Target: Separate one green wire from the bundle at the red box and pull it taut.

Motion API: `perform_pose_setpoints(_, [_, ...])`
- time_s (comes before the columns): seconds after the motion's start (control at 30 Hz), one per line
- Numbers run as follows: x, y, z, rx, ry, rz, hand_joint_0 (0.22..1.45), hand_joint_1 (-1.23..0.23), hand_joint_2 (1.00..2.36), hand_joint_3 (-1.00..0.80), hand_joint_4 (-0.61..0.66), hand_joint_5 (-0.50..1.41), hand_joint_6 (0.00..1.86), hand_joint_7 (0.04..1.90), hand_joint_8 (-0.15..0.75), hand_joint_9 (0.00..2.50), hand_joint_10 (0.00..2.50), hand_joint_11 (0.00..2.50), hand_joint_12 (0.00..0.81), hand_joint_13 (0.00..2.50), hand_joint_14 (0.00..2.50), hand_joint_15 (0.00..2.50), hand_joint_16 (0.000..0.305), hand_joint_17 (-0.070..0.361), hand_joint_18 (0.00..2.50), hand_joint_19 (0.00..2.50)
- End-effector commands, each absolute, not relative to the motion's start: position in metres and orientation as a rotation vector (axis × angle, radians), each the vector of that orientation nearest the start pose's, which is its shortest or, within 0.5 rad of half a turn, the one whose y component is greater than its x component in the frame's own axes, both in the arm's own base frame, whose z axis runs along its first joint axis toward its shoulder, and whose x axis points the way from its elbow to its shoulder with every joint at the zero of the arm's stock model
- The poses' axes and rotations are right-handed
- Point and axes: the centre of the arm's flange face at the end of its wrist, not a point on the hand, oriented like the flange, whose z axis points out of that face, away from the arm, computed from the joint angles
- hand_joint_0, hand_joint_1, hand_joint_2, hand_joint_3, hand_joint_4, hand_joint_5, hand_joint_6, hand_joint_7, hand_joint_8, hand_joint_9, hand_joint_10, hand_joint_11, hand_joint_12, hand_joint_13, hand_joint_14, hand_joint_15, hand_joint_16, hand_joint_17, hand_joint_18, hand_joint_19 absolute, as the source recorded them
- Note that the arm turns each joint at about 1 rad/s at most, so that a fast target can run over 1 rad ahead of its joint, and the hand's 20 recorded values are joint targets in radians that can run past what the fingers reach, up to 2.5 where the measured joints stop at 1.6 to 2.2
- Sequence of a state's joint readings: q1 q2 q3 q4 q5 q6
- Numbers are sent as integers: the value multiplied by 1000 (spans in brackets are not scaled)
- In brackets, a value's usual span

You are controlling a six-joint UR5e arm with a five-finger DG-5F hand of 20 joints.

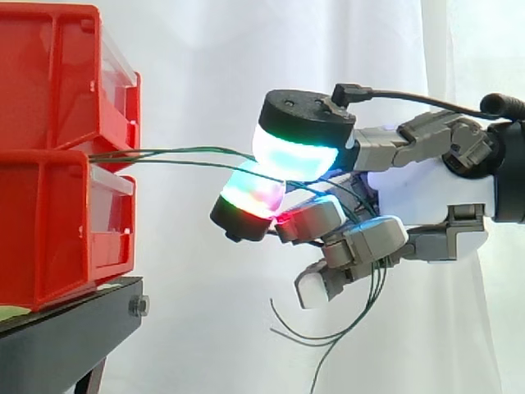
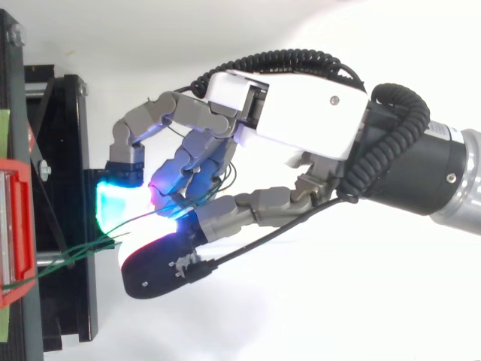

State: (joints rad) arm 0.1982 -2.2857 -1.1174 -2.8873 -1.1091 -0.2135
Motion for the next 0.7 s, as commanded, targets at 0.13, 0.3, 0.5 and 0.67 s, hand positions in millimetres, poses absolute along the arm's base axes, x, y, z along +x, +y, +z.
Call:
perform_pose_setpoints(0.13, [766, -26, 281, 1185, 1138, 844, 645, -661, 1004, -451, 162, -227, 910, 985, 292, 1143, 64, 1633, 324, 1454, 10, 1537, 54, 122, 898, 527])
perform_pose_setpoints(0.3, [768, -26, 286, 1180, 1134, 848, 615, -621, 1013, -335, 176, -226, 906, 1006, 292, 1149, 52, 1639, 327, 1456, 8, 1543, 56, 125, 885, 558])
perform_pose_setpoints(0.5, [770, -25, 296, 1157, 1158, 834, 572, -667, 1006, -416, 188, -227, 901, 1007, 295, 1145, 36, 1641, 330, 1451, 7, 1529, 57, 128, 886, 546])
perform_pose_setpoints(0.67, [770, -25, 296, 1157, 1162, 831, 549, -657, 1002, -475, 192, -227, 898, 999, 300, 1140, 46, 1640, 335, 1451, 7, 1522, 58, 131, 889, 550])
